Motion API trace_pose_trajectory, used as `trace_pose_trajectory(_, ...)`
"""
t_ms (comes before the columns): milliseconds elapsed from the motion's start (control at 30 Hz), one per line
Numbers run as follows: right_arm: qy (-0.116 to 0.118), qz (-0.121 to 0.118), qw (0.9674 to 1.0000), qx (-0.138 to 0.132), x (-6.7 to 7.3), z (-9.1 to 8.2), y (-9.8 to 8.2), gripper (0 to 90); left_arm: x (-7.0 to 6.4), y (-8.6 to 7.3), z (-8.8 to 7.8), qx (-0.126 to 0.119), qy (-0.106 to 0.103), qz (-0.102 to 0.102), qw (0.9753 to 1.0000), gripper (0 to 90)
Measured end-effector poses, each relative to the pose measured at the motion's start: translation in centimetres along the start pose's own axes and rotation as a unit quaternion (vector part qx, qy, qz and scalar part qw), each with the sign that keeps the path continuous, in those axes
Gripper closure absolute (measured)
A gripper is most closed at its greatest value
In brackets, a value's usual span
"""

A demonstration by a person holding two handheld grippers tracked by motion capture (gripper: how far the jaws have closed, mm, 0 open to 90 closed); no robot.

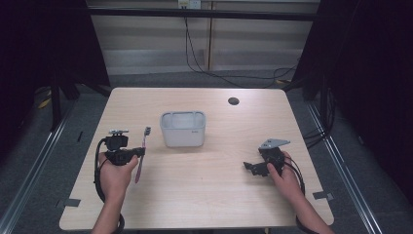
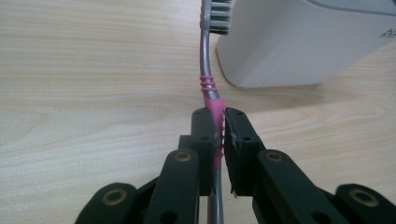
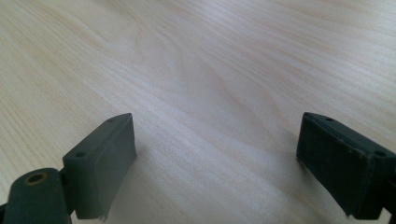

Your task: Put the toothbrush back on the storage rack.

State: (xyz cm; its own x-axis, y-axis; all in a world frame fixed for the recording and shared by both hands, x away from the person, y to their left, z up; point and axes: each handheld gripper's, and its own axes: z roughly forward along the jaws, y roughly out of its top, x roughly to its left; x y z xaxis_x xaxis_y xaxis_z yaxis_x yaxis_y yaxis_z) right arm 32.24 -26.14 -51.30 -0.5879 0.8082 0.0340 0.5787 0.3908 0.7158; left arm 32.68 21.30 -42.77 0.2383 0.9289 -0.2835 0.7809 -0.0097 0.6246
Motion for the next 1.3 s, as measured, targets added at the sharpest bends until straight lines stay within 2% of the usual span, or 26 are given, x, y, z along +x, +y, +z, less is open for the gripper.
trace_pose_trajectory(67,0.0,0.0,1.0,0.0,0.0,0.0,0.0,11.2,0.1,0.0,0.0,0.007,0.0,0.003,1.0,83.0)
trace_pose_trajectory(100,0.0,0.0,1.0,0.0,0.0,0.0,0.0,11.2,0.3,-0.3,0.3,0.022,0.003,0.007,0.9997,83.0)
trace_pose_trajectory(167,0.0,0.0,1.0,0.0,0.0,0.0,0.0,11.2,0.3,-0.4,0.6,0.027,0.009,0.005,0.9996,82.9)
trace_pose_trajectory(200,0.0,0.0,1.0,0.0,0.0,0.0,0.0,11.2,0.4,-0.6,0.9,0.042,0.016,0.012,0.9989,82.9)
trace_pose_trajectory(233,0.0,0.0,1.0,0.0,0.0,0.0,0.0,11.2,0.7,-1.1,1.7,0.066,0.022,0.01,0.9975,82.9)
trace_pose_trajectory(300,0.0,0.0,1.0,0.0,0.0,0.0,0.0,11.2,0.8,-1.4,2.0,0.074,0.026,0.007,0.9969,82.9)
trace_pose_trajectory(367,0.0,0.0,1.0,0.0,0.0,0.0,0.0,11.2,1.2,-2.2,2.9,0.094,0.036,0.011,0.9948,82.9)
trace_pose_trajectory(433,0.0,0.0,1.0,0.0,0.0,0.0,0.0,11.2,1.3,-2.4,3.0,0.096,0.038,0.009,0.9946,82.9)
trace_pose_trajectory(567,0.0,0.0,1.0,0.0,0.0,0.0,0.0,11.2,1.3,-2.8,3.4,0.097,0.044,0.021,0.994,82.7)
trace_pose_trajectory(700,0.0,0.0,1.0,0.0,0.0,0.0,0.0,11.2,1.0,-2.7,3.5,0.105,0.048,0.042,0.9924,82.6)
trace_pose_trajectory(800,0.0,0.0,1.0,0.0,0.0,0.0,0.0,11.2,0.9,-2.7,3.6,0.106,0.05,0.049,0.9919,82.3)
trace_pose_trajectory(833,0.0,0.0,1.0,0.0,0.0,0.0,0.0,11.2,0.8,-2.7,3.8,0.106,0.055,0.061,0.991,81.8)
trace_pose_trajectory(1033,0.0,0.0,1.0,0.0,0.0,0.0,0.0,11.2,0.5,-2.4,4.5,0.116,0.056,0.066,0.9895,75.6)
trace_pose_trajectory(1067,0.0,0.0,1.0,0.0,0.0,0.0,0.0,11.2,0.4,-2.3,4.7,0.119,0.057,0.069,0.9889,72.9)
trace_pose_trajectory(1100,0.0,0.0,1.0,0.0,0.0,0.0,0.0,11.2,0.1,-1.8,5.0,0.131,0.059,0.074,0.9869,70.9)
trace_pose_trajectory(1133,0.0,0.0,1.0,0.0,0.0,0.0,0.0,11.2,0.1,-1.8,5.0,0.131,0.059,0.074,0.9869,73.6)
trace_pose_trajectory(1167,0.0,0.0,1.0,0.0,0.0,0.0,0.0,11.2,-0.2,-1.5,5.2,0.142,0.065,0.075,0.9848,79.3)
trace_pose_trajectory(1300,0.0,0.0,1.0,0.0,0.0,0.0,0.0,11.2,-0.4,-1.2,5.4,0.15,0.068,0.064,0.9842,80.1)
